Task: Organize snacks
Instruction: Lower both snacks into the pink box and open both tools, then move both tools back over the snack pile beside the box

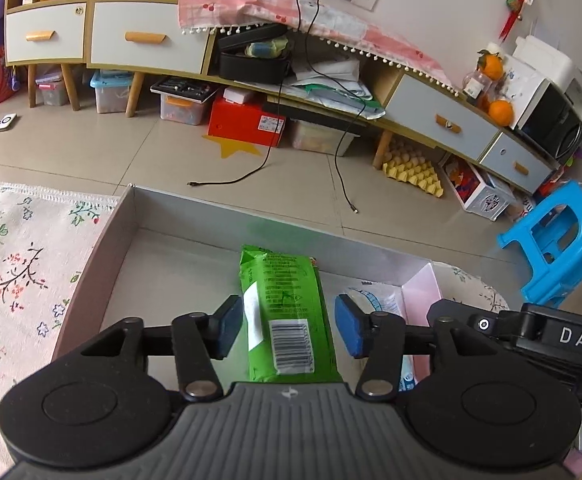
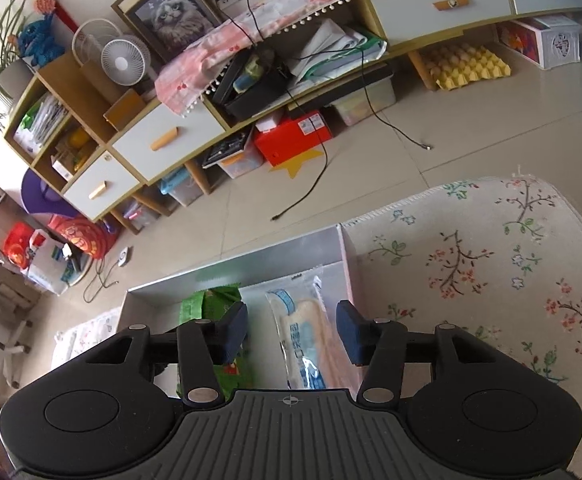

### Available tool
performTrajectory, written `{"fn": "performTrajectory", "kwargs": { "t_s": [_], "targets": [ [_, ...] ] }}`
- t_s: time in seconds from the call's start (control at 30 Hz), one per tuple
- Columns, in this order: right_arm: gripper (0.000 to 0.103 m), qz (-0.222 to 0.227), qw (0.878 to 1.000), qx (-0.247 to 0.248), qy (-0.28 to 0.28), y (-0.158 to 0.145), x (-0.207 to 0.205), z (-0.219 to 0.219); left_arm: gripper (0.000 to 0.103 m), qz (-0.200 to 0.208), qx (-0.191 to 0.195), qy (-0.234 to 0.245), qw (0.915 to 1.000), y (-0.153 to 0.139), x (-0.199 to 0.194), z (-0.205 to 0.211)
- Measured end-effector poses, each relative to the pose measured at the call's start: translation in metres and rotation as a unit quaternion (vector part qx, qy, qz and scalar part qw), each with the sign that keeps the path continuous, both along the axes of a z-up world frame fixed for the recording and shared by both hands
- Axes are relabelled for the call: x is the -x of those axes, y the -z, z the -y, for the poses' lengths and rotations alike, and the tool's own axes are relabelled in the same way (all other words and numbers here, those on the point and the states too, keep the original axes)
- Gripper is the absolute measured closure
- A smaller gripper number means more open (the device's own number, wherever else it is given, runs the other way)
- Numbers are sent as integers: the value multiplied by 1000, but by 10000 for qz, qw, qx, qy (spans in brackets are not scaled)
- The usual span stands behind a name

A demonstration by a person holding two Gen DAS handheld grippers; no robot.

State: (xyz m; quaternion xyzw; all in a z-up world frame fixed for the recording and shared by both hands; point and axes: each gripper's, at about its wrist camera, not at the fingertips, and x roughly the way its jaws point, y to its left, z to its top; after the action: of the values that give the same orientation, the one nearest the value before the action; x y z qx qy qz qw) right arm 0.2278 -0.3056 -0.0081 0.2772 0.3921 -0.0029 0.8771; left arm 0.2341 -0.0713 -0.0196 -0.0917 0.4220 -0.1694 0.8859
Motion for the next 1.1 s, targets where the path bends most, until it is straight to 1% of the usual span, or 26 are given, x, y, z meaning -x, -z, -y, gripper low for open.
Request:
{"fn": "performTrajectory", "kwargs": {
  "t_s": [0.07,0.17,0.23,0.37,0.43,0.5,0.53,0.63,0.7,0.73,0.8,1.1],
  "targets": [
    [53,7,10000,10,-3,-4,4,0,49,6,28,-14,10000,-3,2,-2],
    [49,-5,9999,110,-2,-13,11,-1,42,23,49,-29,10000,-10,7,-6],
    [48,-19,9998,188,-11,-21,17,-2,37,76,31,-34,10000,-16,13,-8],
    [41,16,9996,261,-62,-36,31,-6,30,152,-6,-36,9999,-27,26,-13],
    [40,40,9997,243,-97,-42,39,-8,26,150,-31,-24,9999,-33,31,-16],
    [36,49,9997,222,-120,-49,46,-10,23,176,-98,-9,9998,-38,37,-17],
    [34,54,9997,221,-113,-51,50,-11,23,192,-135,3,9997,-41,41,-17],
    [33,36,9994,292,-180,-58,61,-17,18,256,-152,58,9995,-48,52,-22],
    [32,18,9989,390,-261,-64,70,-22,17,269,-172,94,9994,-51,62,-26],
    [29,-2,9986,433,-309,-66,74,-25,16,270,-204,122,9994,-53,66,-27],
    [28,-34,9982,464,-389,-69,84,-29,14,287,-276,176,9991,-55,75,-29],
    [25,-295,9968,353,-660,-72,131,-42,9,176,-644,403,9970,-57,116,-44]
  ]
}}
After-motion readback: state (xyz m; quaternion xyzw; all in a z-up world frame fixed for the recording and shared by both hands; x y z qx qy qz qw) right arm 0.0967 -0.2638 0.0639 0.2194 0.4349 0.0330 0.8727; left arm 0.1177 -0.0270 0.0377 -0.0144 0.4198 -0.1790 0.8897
